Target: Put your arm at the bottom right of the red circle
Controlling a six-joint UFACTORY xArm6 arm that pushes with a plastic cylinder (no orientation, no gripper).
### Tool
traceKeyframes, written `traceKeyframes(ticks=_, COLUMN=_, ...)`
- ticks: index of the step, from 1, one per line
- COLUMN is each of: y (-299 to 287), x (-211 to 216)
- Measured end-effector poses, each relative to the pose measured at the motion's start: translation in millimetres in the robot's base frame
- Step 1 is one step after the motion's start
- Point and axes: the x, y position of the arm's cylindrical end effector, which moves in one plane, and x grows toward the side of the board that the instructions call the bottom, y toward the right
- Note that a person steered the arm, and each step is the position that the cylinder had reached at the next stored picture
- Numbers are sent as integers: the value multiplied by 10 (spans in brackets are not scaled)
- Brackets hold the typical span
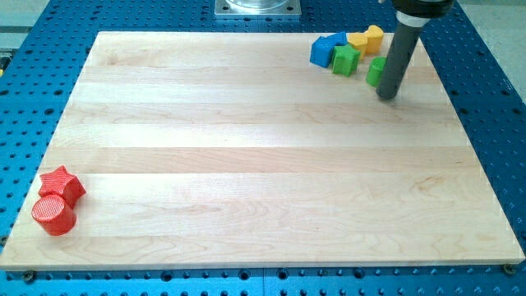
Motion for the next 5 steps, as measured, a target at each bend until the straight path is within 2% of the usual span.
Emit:
traceKeyframes(ticks=1, y=2, x=-183)
traceKeyframes(ticks=2, y=-26, x=-98)
traceKeyframes(ticks=4, y=-512, x=1697)
traceKeyframes(ticks=5, y=-879, x=2259)
